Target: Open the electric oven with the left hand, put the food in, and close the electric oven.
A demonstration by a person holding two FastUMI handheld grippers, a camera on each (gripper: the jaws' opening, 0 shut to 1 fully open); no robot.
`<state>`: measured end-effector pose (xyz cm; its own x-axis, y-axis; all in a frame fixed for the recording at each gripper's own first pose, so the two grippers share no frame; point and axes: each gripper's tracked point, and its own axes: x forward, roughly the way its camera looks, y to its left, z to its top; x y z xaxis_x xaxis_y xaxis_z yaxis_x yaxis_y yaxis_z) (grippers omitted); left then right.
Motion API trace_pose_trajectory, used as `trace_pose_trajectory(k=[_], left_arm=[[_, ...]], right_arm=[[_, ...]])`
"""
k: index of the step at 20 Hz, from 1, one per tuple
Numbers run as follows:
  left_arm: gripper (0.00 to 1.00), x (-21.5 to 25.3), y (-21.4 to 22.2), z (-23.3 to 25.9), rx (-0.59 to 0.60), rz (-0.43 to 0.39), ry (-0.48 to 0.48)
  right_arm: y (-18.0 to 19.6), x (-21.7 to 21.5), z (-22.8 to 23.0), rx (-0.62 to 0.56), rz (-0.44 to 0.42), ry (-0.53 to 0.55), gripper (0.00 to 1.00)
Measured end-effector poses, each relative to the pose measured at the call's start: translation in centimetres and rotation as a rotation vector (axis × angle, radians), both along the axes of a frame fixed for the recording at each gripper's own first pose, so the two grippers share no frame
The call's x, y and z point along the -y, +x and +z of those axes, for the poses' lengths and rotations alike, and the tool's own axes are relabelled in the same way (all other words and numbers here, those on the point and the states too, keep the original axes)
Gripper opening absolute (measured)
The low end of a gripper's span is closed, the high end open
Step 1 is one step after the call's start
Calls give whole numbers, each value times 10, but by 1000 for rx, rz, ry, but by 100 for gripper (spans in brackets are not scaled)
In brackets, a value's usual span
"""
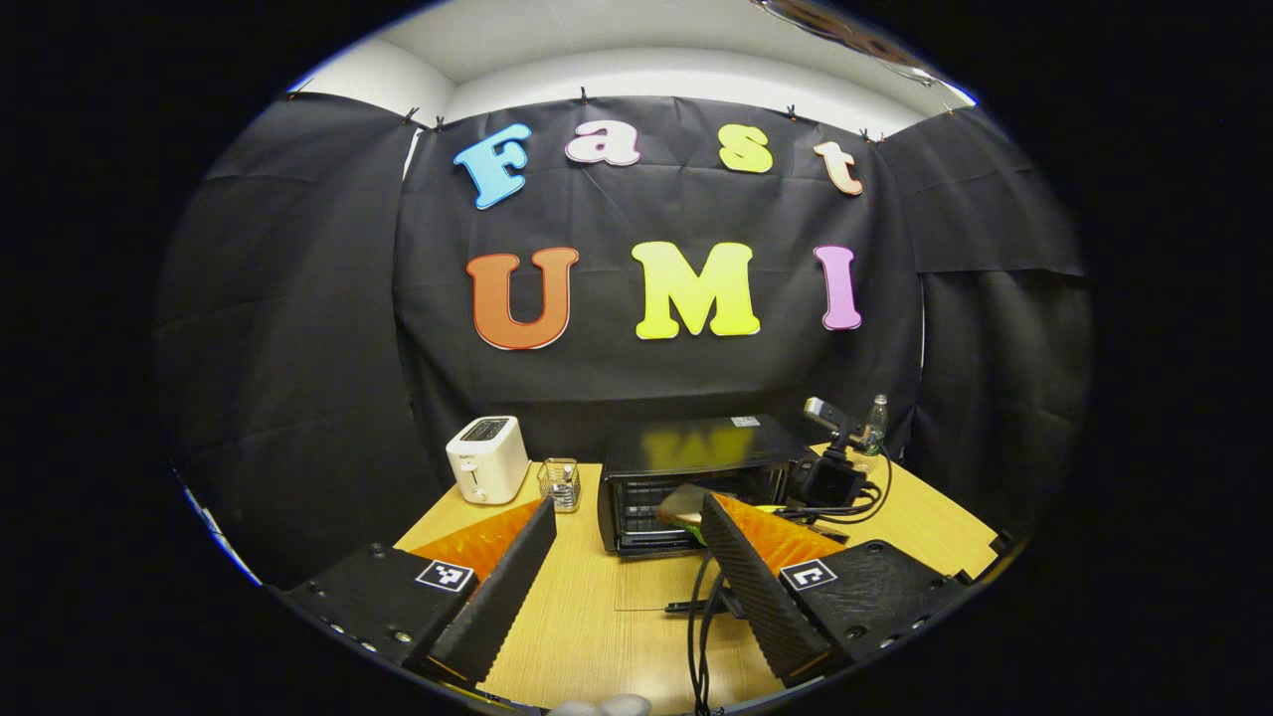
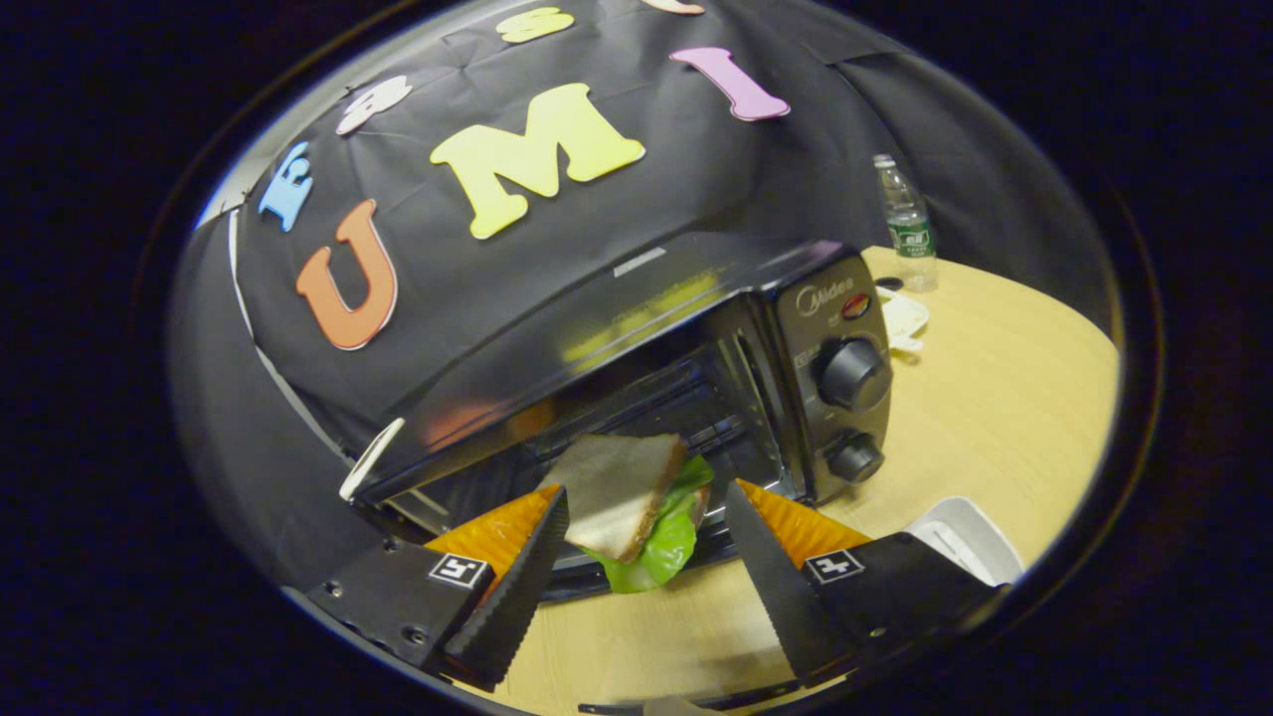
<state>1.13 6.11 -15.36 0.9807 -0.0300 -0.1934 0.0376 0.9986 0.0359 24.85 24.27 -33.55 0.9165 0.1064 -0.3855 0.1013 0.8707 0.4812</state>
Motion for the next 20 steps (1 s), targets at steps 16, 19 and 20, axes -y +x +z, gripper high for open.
trace_pose_trajectory(k=[16,19,20], left_arm=[[96,16,-23,35,92,55,30],[96,31,-21,27,91,39,38],[96,37,-19,23,86,36,42]], right_arm=[[-179,184,274,360,27,-399,94],[-199,224,307,413,-27,-456,94],[-206,231,312,417,-30,-477,94]])
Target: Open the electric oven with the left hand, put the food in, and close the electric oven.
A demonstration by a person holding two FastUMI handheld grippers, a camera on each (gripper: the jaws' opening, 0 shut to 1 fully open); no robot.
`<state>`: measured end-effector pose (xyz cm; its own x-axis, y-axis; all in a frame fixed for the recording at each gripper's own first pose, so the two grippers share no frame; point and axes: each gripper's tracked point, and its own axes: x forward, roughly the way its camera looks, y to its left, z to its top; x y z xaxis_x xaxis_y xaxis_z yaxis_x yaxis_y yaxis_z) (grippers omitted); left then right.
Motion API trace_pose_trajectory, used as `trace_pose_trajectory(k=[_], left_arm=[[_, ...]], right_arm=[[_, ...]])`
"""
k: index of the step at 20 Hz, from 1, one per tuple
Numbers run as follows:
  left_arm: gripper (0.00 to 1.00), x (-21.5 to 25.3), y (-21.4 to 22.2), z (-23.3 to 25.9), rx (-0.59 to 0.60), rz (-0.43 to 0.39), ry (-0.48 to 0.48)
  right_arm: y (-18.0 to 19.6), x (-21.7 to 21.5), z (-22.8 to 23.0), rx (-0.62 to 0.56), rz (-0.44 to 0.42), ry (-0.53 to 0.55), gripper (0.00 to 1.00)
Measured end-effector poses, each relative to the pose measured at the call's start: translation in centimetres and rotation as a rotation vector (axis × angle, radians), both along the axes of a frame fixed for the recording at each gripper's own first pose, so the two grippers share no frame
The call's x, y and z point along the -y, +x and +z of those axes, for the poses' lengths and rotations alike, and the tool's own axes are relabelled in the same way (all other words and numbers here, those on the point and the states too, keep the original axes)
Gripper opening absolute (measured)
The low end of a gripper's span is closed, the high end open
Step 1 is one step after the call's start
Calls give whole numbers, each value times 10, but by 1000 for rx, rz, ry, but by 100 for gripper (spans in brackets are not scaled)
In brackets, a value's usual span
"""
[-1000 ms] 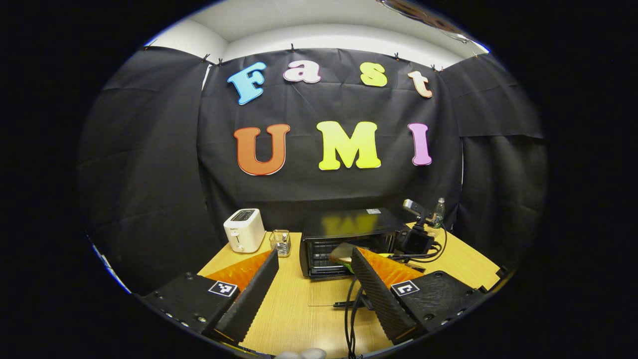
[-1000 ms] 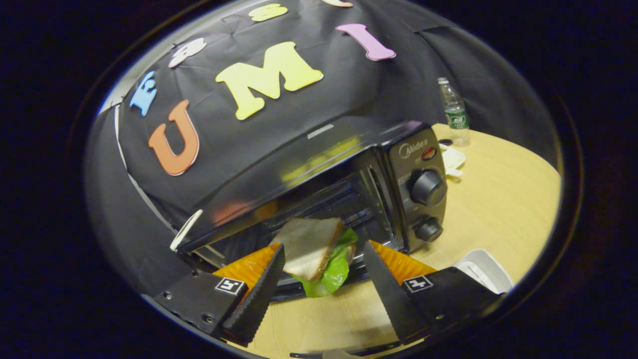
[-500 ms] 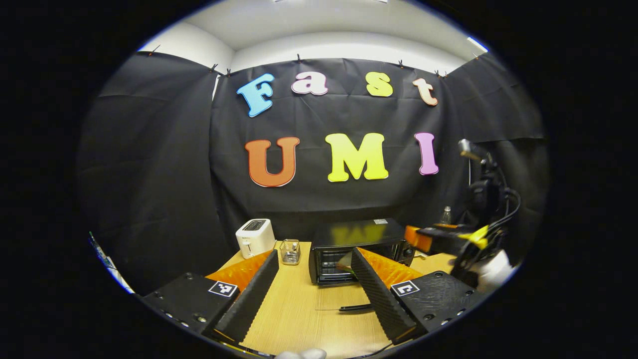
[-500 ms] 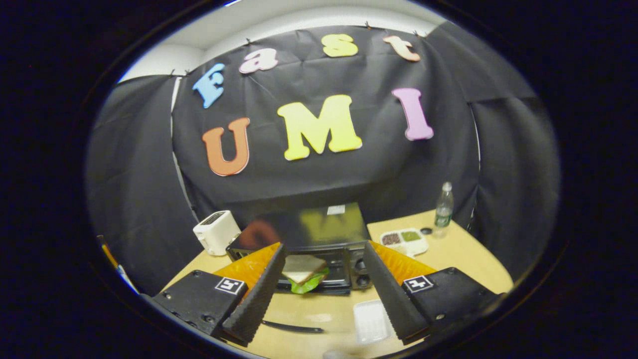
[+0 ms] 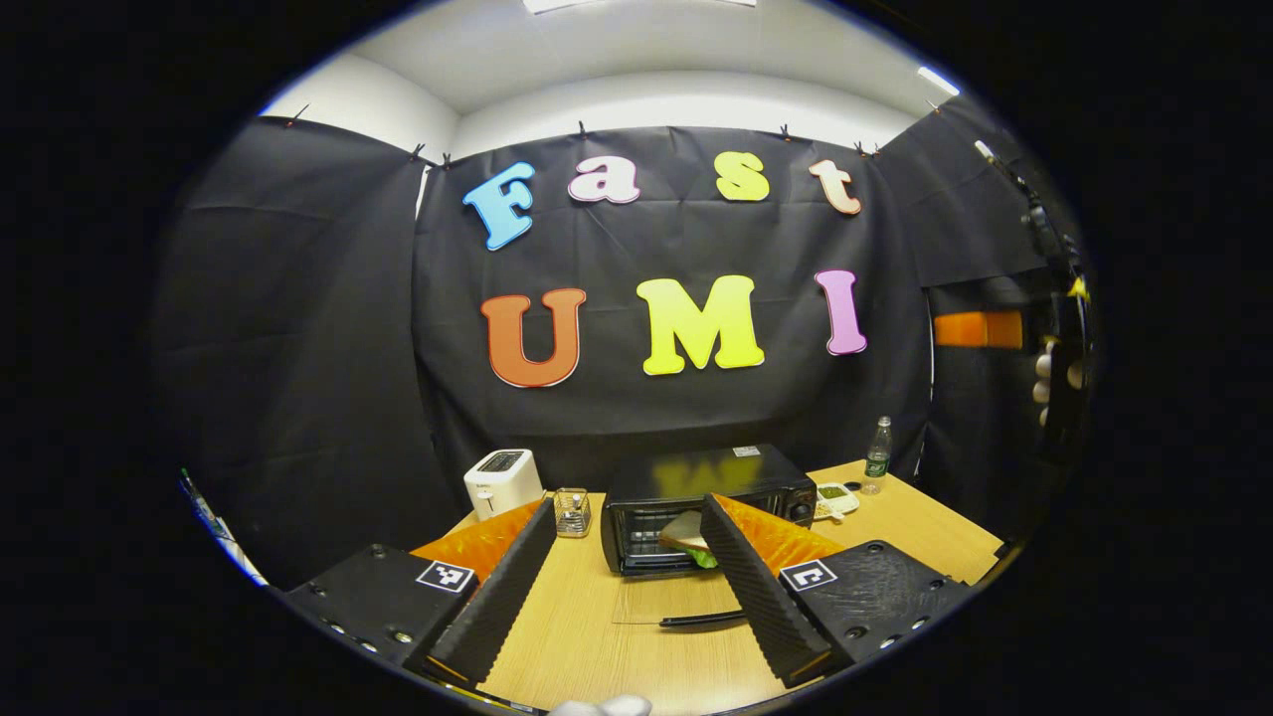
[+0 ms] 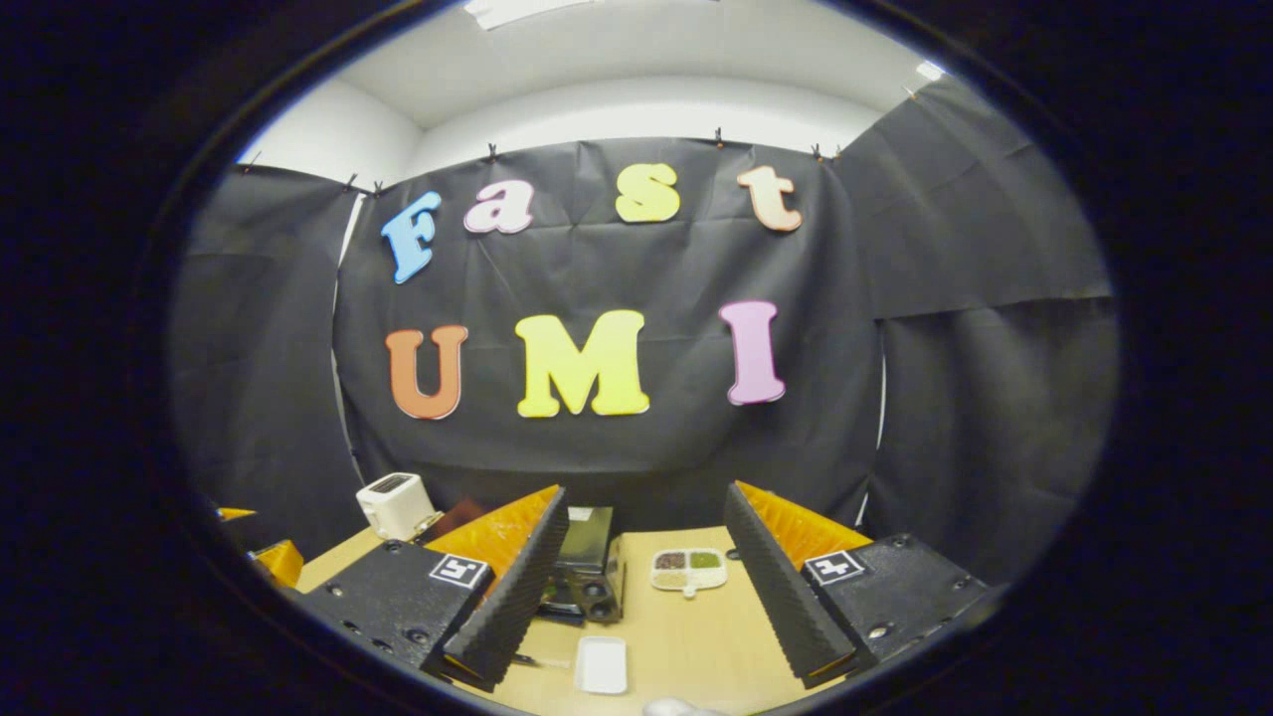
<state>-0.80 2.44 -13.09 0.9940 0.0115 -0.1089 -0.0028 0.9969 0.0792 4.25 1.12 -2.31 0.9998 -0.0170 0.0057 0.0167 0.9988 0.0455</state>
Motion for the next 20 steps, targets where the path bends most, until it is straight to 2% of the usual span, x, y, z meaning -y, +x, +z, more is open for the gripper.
trace_pose_trajectory(k=[6,14,20], left_arm=[[96,32,10,-50,-50,-30,-26],[96,70,25,-176,-224,-56,-15],[96,76,44,-269,-367,-50,-39]], right_arm=[[-20,32,26,27,-10,-65,95],[-32,55,28,4,-16,-62,95],[-24,63,6,-58,-16,-41,95]])
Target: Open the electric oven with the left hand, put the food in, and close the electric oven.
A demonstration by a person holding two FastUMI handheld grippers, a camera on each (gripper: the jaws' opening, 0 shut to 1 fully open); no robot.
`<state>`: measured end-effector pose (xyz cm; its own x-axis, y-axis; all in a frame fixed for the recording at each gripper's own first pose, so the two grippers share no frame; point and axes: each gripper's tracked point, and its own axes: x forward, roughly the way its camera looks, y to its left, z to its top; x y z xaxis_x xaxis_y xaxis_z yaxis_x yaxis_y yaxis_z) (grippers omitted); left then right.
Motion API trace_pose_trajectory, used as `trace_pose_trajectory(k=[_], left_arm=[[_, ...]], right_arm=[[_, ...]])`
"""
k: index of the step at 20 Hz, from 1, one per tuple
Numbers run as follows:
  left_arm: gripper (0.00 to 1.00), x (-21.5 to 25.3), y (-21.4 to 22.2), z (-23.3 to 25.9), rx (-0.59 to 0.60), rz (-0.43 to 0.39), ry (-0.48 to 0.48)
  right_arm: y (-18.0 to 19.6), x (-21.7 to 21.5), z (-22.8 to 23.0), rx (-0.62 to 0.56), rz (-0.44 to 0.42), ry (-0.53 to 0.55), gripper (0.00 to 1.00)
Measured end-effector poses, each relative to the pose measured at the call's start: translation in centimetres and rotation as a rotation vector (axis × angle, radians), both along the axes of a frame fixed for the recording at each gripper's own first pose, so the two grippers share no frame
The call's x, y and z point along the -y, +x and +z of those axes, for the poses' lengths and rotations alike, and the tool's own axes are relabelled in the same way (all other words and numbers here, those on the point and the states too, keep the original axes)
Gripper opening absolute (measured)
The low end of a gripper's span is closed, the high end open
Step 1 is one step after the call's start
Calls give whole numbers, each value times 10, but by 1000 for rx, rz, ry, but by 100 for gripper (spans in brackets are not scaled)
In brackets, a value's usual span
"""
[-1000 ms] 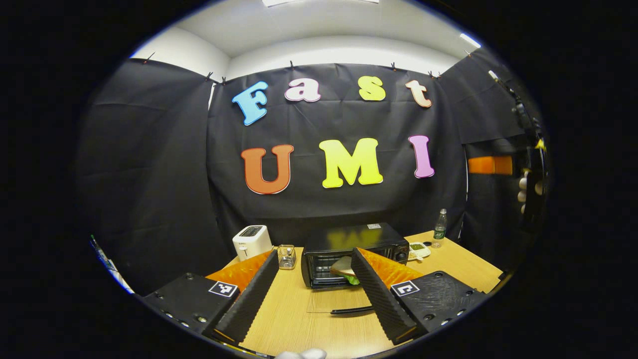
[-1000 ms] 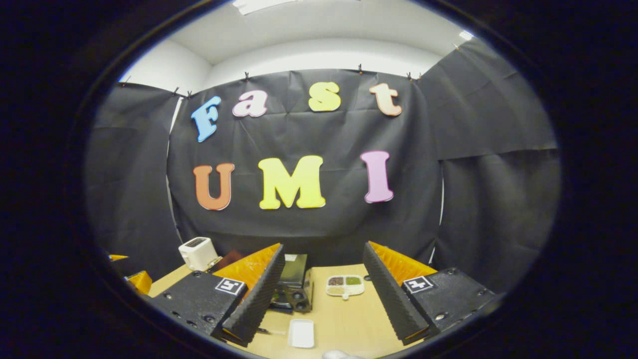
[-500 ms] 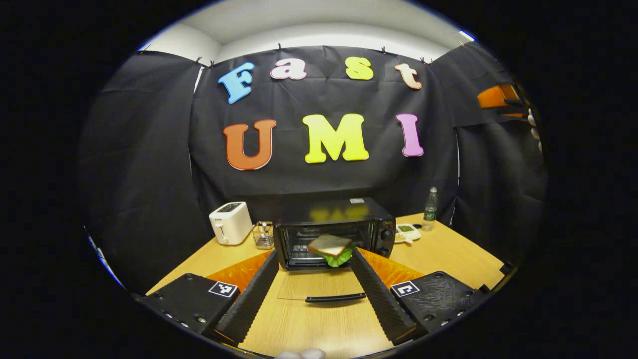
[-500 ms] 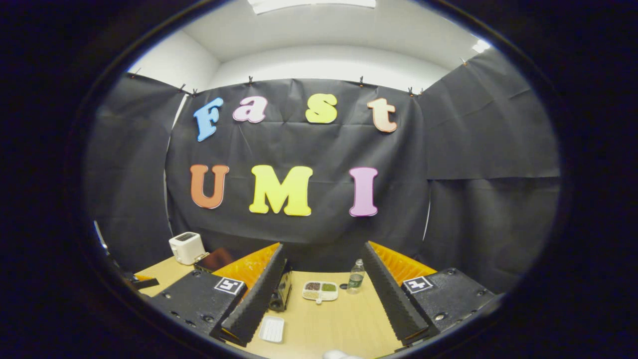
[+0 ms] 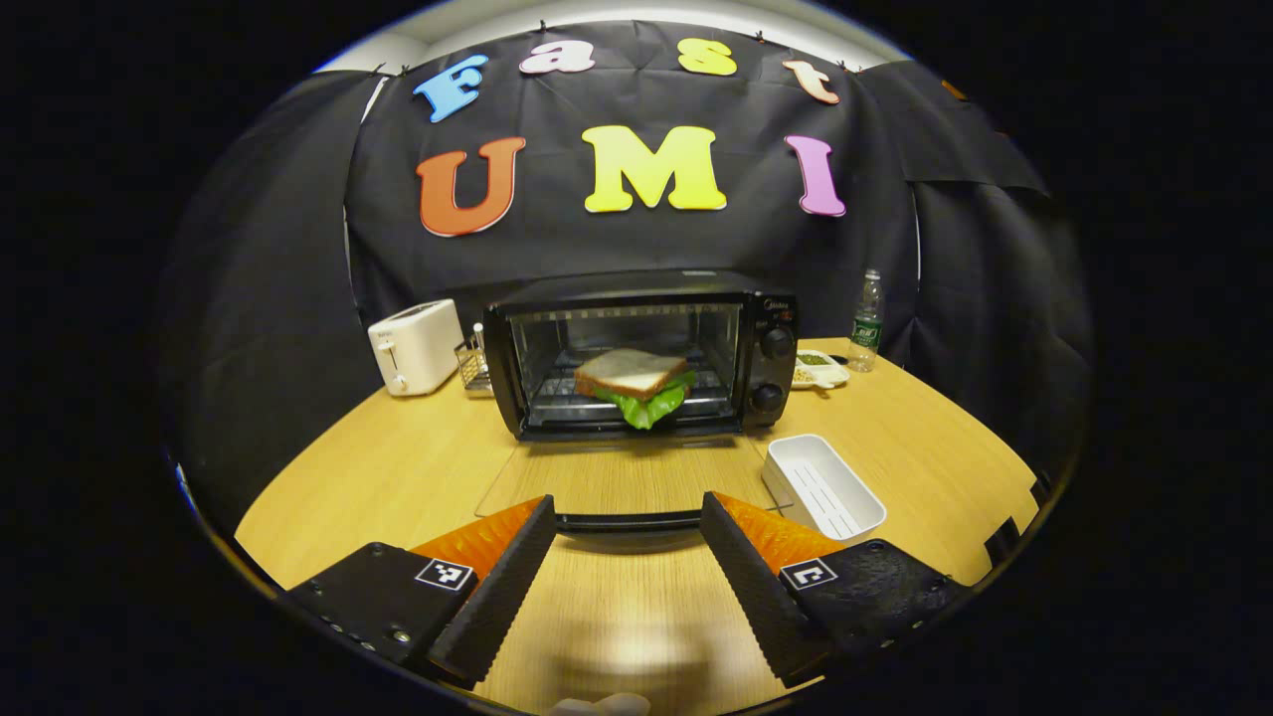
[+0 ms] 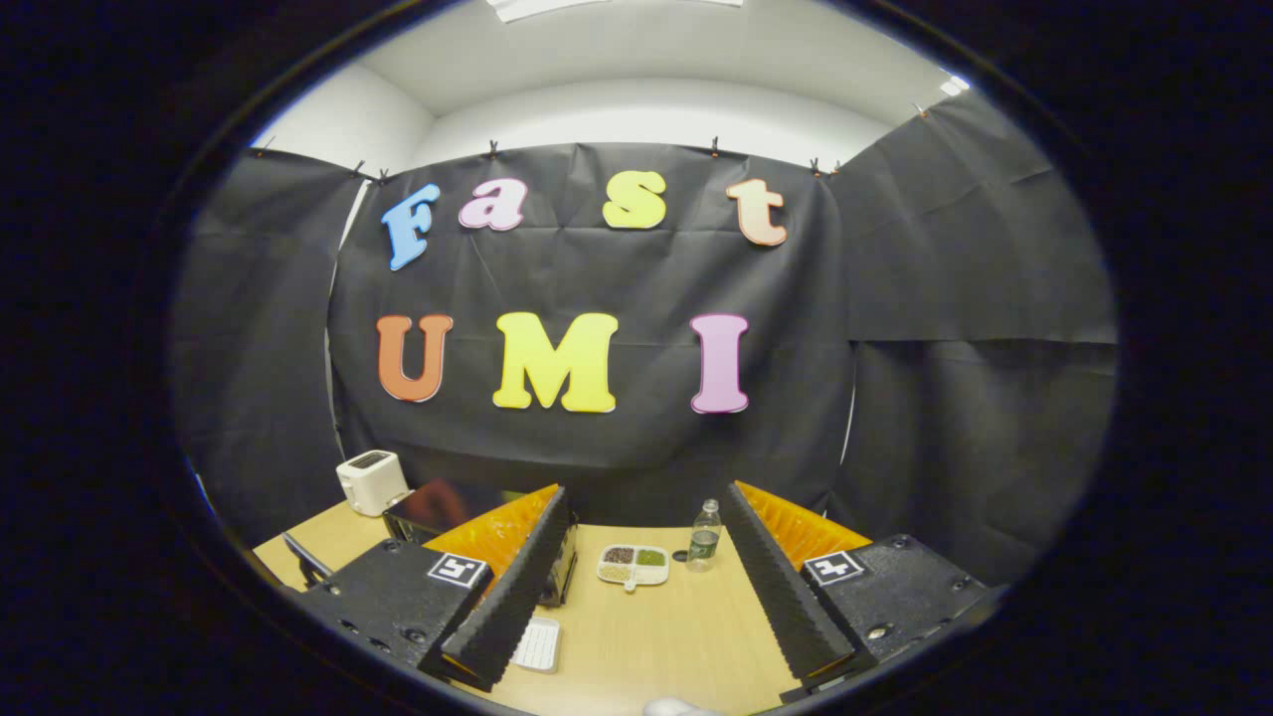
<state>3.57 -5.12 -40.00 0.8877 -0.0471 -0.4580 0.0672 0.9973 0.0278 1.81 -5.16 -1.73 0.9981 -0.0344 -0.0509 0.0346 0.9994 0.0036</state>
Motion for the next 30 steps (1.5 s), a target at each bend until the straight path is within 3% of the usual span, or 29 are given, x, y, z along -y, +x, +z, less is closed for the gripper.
trace_pose_trajectory(k=[6,12,14,15,16,19,20,21,23,24,25,30], left_arm=[[96,4,17,-61,-78,-7,18],[96,2,26,-74,-100,8,0],[95,0,27,-71,-94,12,2],[96,0,26,-72,-96,16,-7],[96,0,26,-71,-94,18,-9],[96,0,31,-67,-93,15,-8],[95,0,29,-66,-92,13,-5],[96,1,30,-64,-89,12,-4],[96,0,30,-63,-94,9,-5],[96,0,30,-60,-92,5,-2],[96,-1,31,-57,-91,2,1],[96,-2,39,-26,-61,-10,-7]], right_arm=[[9,11,-19,-46,-41,-23,95],[20,8,-19,-67,-33,-47,95],[23,7,-20,-74,-28,-49,100],[24,6,-21,-79,-25,-48,96],[25,5,-22,-84,-19,-49,100],[29,2,-23,-93,-10,-49,100],[29,2,-23,-99,-8,-49,96],[31,1,-23,-100,-5,-50,100],[32,-1,-21,-98,-2,-51,96],[32,-2,-21,-102,0,-51,100],[31,-3,-20,-101,7,-49,95],[29,-9,-17,-104,19,-37,96]])
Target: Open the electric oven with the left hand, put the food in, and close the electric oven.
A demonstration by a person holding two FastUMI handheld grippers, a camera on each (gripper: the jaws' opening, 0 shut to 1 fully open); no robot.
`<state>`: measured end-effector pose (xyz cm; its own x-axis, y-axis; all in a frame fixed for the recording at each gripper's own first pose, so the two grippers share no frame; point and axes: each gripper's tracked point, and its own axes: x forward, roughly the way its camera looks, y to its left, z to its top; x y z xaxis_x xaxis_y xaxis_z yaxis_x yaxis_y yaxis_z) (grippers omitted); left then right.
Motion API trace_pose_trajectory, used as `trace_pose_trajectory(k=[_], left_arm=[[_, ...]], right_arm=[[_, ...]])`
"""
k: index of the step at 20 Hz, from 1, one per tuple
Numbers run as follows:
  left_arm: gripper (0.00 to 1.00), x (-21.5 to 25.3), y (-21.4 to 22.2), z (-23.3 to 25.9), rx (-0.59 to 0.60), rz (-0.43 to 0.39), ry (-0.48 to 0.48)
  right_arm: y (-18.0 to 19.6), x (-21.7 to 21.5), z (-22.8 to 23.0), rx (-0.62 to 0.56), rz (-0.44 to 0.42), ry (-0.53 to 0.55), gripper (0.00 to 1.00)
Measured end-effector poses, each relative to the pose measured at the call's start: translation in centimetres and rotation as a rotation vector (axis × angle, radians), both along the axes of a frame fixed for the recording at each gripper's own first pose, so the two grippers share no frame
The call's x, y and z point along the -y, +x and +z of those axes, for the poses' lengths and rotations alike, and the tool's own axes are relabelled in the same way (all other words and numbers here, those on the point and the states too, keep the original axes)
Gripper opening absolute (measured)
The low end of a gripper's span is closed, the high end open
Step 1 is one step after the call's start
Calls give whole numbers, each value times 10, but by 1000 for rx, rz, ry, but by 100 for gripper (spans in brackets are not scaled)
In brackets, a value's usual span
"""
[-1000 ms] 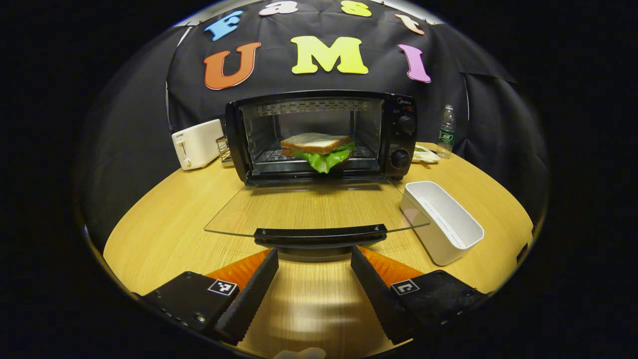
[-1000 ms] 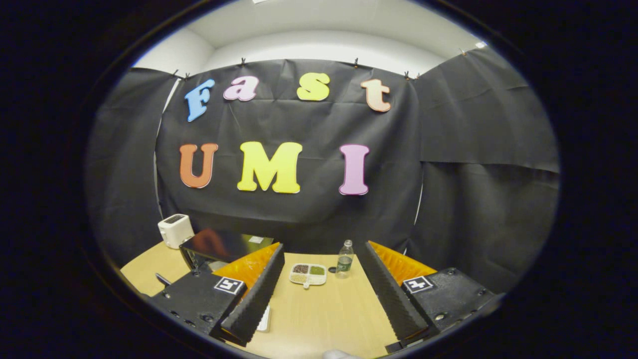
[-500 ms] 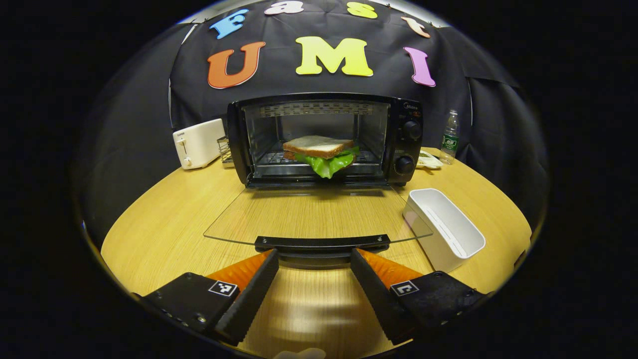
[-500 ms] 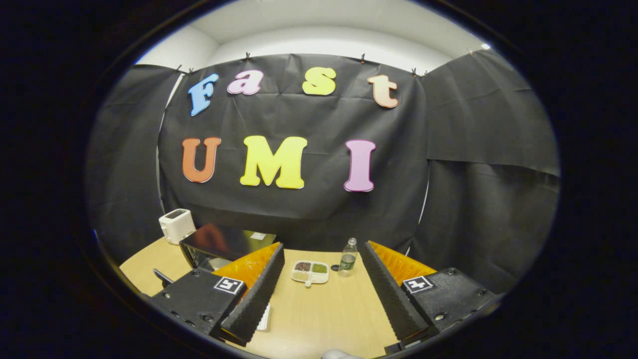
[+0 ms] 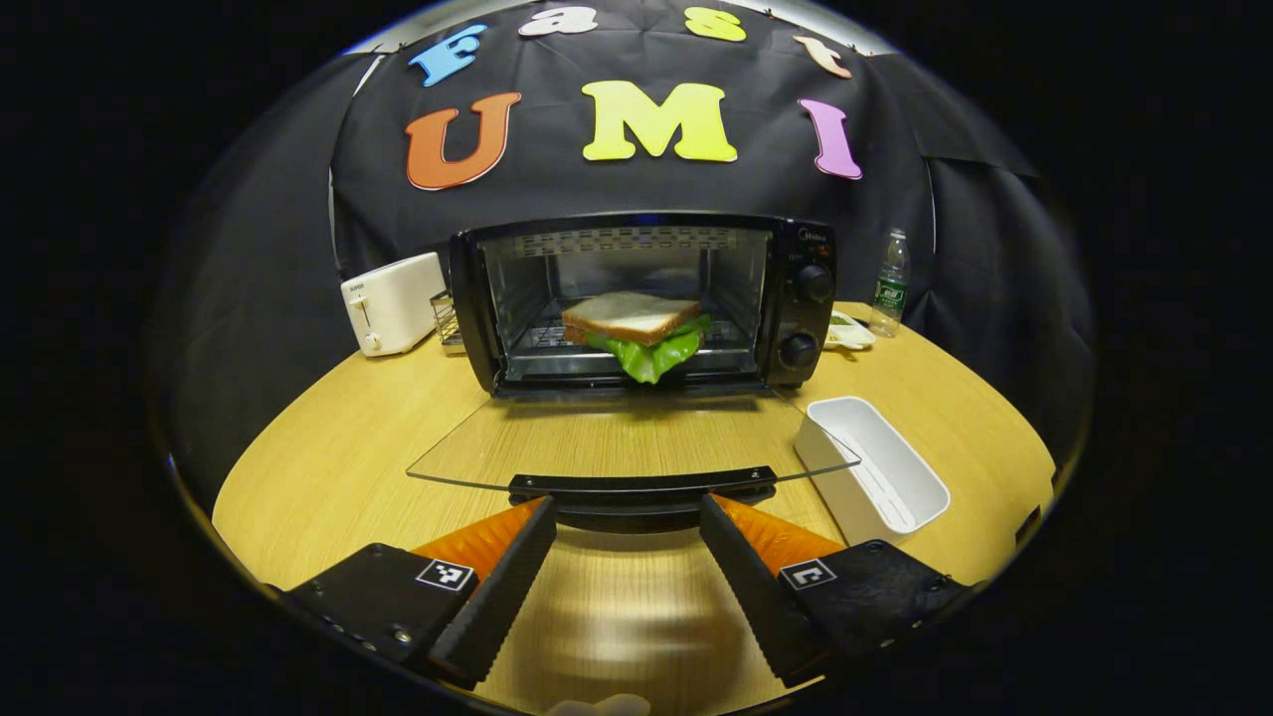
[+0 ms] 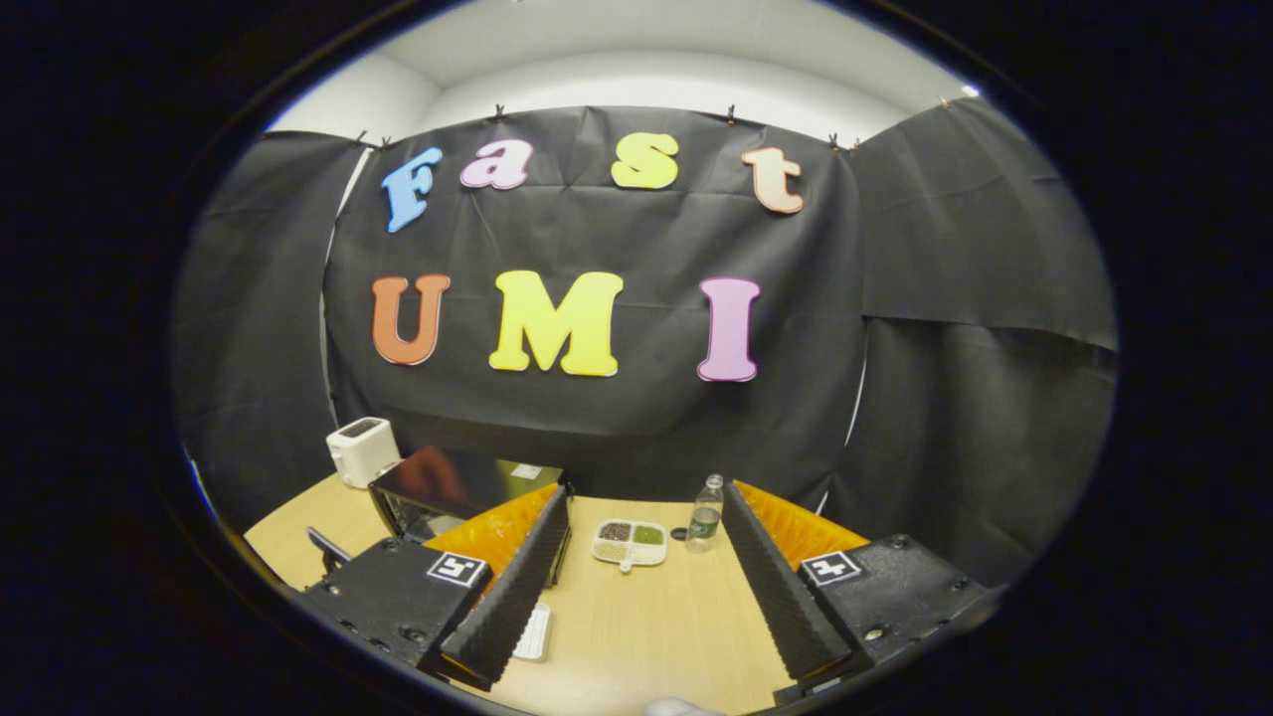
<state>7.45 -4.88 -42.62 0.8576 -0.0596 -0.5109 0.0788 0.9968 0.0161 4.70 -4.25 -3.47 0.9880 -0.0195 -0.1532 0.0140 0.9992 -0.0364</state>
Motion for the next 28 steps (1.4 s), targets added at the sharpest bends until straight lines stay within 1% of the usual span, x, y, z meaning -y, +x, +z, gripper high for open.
trace_pose_trajectory(k=[2,5,10,15,18,23,28], left_arm=[[96,0,8,18,19,1,-4],[95,7,26,49,63,-19,-13],[97,10,62,89,117,-22,6],[96,9,102,107,149,-39,47],[97,12,118,121,186,-47,53],[96,17,124,133,209,-53,54],[97,8,101,175,260,-17,32]], right_arm=[[-1,1,2,3,0,4,96],[-2,5,6,14,-9,13,96],[-4,17,12,30,-38,40,95],[-3,28,10,31,-66,62,95],[-6,33,10,34,-77,58,95],[-6,34,10,31,-79,68,96],[-2,24,18,53,-42,64,96]])
